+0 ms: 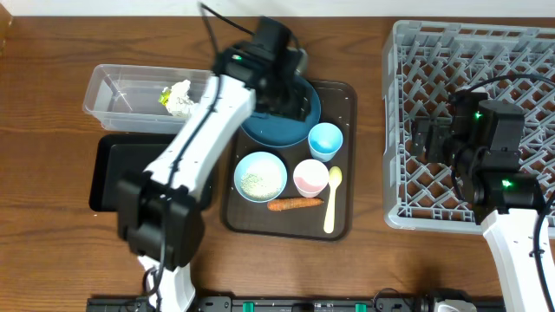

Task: Sort waste into correct bins and load items into the dishwasher rack
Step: 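Reach left gripper to light-blue cup and grasp its rim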

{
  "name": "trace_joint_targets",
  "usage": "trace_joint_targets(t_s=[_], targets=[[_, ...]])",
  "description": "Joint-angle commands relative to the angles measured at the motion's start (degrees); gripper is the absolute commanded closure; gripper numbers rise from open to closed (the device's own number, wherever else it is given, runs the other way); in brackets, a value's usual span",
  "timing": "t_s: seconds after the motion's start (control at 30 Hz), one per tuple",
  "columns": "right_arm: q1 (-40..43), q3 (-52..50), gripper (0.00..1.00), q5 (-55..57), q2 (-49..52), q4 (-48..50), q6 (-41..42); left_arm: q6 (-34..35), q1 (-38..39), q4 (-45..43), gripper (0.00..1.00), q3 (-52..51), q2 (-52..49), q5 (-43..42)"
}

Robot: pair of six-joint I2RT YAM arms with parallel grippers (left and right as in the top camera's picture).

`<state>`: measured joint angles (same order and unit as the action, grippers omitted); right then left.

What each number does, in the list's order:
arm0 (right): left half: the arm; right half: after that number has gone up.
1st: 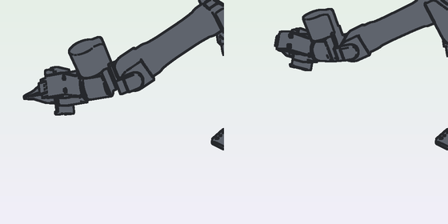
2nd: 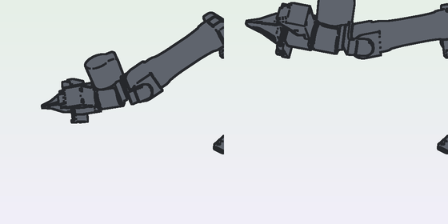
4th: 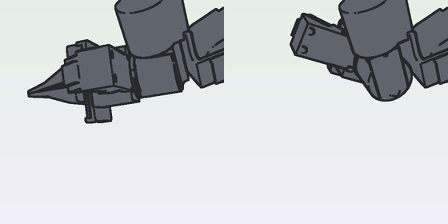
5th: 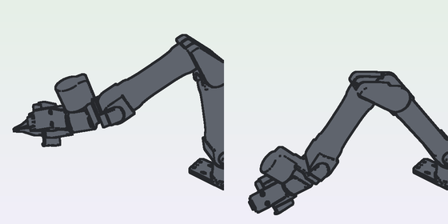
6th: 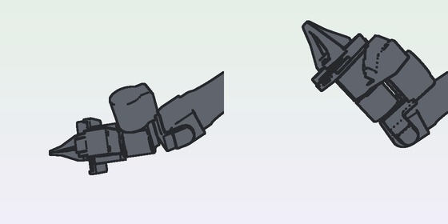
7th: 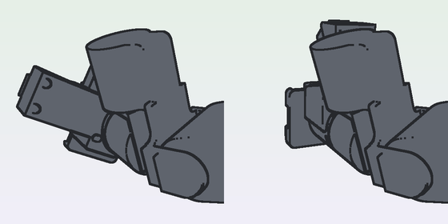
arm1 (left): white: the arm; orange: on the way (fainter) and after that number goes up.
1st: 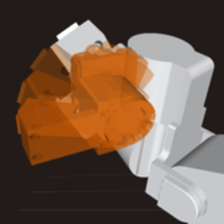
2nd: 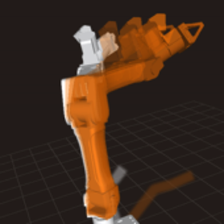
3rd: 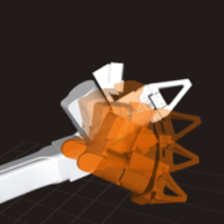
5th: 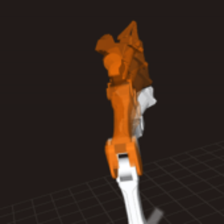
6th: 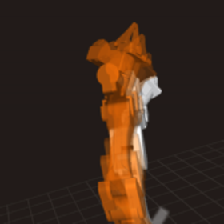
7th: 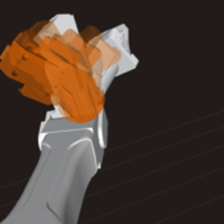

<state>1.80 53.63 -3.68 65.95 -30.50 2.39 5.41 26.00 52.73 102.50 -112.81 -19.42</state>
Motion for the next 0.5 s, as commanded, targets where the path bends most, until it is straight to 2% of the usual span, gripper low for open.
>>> trace_joint_targets(t_s=[0.0,0.13,0.3,0.47], targets=[[-0.87,1.01,0.01,-0.44,0.07,-0.22,0.57,-0.2,2.38,0.31,0.28,-0.04,-1.14,-0.55],[-0.87,1.03,0.01,-0.42,0.07,-0.2,0.57,-0.2,4.35,0.42,0.28,-0.04,-3.04,2.6],[-0.87,1.03,0.01,-0.42,0.07,-0.5,0.57,-0.17,5.62,0.37,0.3,-0.96,-4.52,2.6],[-0.87,1.03,0.01,-0.42,0.07,-0.61,0.57,-0.2,5.68,0.33,0.35,-3.02,-5.49,2.62]])
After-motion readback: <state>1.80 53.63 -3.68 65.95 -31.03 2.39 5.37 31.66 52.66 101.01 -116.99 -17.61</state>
